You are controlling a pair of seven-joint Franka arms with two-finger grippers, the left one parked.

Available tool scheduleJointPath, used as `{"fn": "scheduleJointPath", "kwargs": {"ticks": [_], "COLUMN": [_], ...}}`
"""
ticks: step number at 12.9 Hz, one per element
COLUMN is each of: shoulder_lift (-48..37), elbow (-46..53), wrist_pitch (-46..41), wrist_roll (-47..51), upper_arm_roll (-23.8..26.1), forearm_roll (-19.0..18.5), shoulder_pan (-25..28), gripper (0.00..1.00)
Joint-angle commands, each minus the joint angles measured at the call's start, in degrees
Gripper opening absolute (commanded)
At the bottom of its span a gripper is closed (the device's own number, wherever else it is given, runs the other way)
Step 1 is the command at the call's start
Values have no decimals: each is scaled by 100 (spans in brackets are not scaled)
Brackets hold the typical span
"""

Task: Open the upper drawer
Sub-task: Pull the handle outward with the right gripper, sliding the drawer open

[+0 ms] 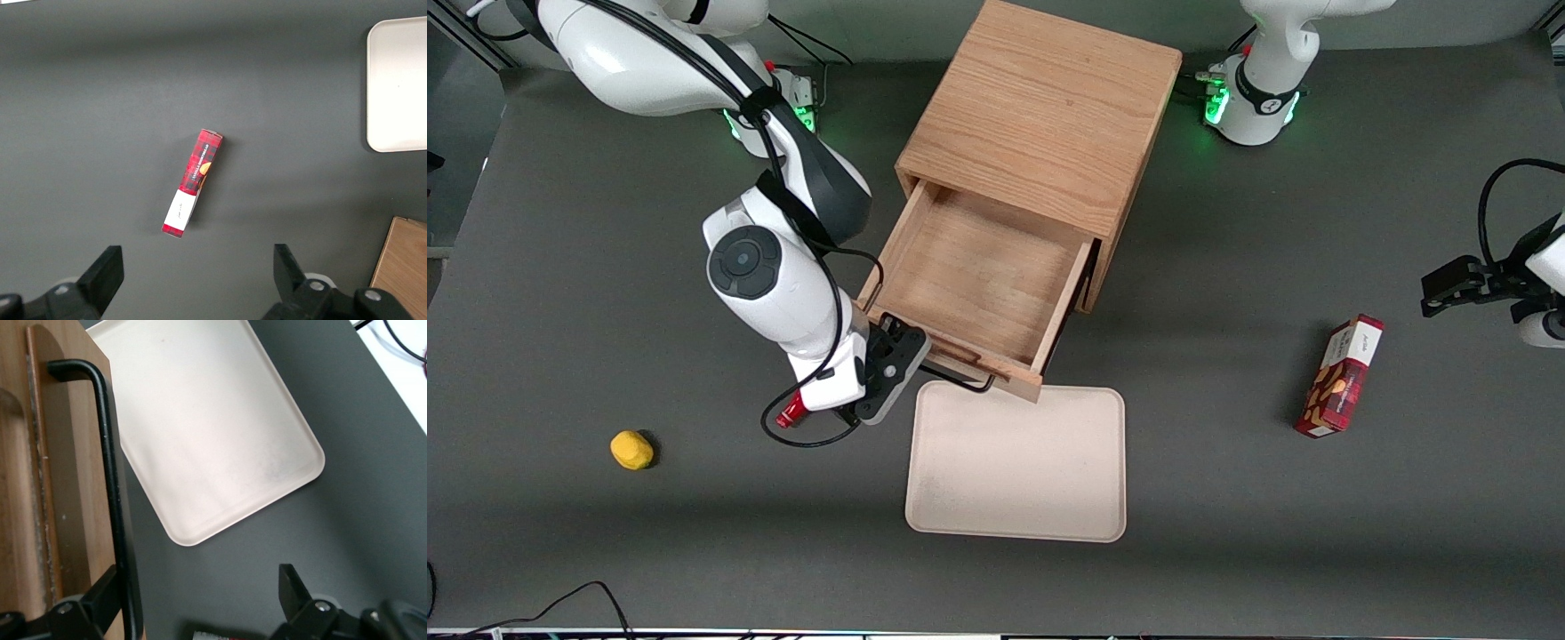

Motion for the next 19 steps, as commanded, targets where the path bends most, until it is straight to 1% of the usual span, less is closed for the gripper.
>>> {"fn": "scheduleJointPath", "kwargs": {"ticks": [1,3,5,7,11,14,17,18,19], "shoulder_lift": [102,102,171,233,233,225,102,41,-64], "elbow": [227,280,386,474,500,526,535,535,535], "wrist_pitch": [134,134,143,186,248,248,222,187,161], "wrist_roll": [-151,-151,-151,-159,-142,-63,34,34,51], "upper_arm_roll": [-138,-138,-147,-252,-261,-270,-261,-253,-261], "forearm_roll": [-2,24,129,130,173,726,1559,1902,2140], "shoulder_pan": [49,31,-21,-13,-22,22,-83,-153,-171], "gripper": [100,100,100,100,100,100,100,100,100]}}
